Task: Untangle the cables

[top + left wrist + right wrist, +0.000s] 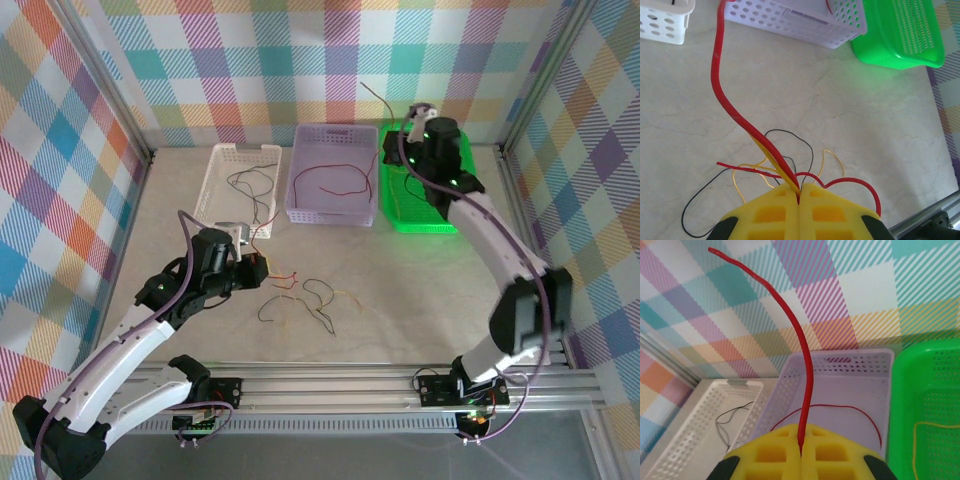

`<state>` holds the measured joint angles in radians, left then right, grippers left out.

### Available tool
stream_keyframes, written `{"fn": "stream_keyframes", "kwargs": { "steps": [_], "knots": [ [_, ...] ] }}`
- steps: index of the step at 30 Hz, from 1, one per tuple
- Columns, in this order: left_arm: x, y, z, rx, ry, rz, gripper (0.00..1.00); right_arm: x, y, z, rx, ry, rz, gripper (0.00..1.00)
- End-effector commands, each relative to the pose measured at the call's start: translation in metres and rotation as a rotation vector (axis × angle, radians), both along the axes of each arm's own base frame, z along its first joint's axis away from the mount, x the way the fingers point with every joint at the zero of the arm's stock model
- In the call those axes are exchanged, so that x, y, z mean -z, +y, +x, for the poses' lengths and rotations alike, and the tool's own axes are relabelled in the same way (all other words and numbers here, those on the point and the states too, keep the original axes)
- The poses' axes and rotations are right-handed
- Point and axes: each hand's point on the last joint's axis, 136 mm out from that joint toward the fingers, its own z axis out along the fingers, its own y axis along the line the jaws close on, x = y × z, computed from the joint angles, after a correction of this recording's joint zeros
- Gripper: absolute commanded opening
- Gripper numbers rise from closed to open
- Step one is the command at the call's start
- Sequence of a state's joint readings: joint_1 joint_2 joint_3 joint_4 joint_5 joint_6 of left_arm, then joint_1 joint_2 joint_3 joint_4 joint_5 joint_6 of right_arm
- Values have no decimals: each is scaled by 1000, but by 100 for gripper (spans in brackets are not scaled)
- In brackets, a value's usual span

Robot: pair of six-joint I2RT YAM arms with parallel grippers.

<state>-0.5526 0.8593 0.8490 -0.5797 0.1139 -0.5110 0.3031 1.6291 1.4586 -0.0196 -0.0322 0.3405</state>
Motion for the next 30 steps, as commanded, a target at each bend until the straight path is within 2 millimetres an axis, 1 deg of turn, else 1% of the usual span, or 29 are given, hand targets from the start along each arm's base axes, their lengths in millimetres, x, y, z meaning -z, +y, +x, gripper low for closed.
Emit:
{"fn": "stream_keyframes", "kwargs": {
  "steps": [1, 3, 4, 6, 8, 10, 12, 15, 17, 20, 23, 26, 27, 30],
  "knots": [
    [-28, -4, 9, -1, -75, -50, 0, 8, 18, 35, -17, -17, -29, 0],
    [-31, -4, 9, 3, -86, -47, 0, 32, 26, 57, -6, 34, -53, 0],
    [-32, -4, 10, 4, -89, -47, 0, 38, 29, 66, -2, 42, -59, 0],
    [-34, -4, 10, 8, -97, -46, 0, 59, 37, 82, 10, 72, -95, 0],
    [-35, -4, 10, 11, -100, -46, 0, 80, 49, 92, 5, 102, -161, 0],
    [-36, -4, 10, 14, -104, -41, 0, 102, 61, 97, 2, 136, -240, 0],
    [-38, -3, 10, 12, -110, -38, 0, 125, 72, 98, 1, 177, -304, 0],
    [-39, -3, 10, 15, -118, -33, 0, 156, 84, 93, -21, 244, -337, 0],
    [-39, -3, 10, 17, -119, -28, 0, 176, 86, 90, -18, 312, -349, 0],
    [-39, -3, 10, 19, -120, -26, 0, 197, 86, 85, -14, 407, -357, 0],
    [-38, -2, 10, 19, -121, -23, 0, 216, 84, 79, -13, 487, -378, 0],
    [-39, -2, 10, 18, -124, -23, 0, 229, 79, 76, -5, 539, -405, 0],
    [-38, -2, 10, 20, -124, -22, 0, 232, 79, 74, -8, 552, -409, 3],
    [-37, -2, 10, 19, -121, -23, 0, 233, 80, 70, -21, 574, -400, 9]
  ]
}}
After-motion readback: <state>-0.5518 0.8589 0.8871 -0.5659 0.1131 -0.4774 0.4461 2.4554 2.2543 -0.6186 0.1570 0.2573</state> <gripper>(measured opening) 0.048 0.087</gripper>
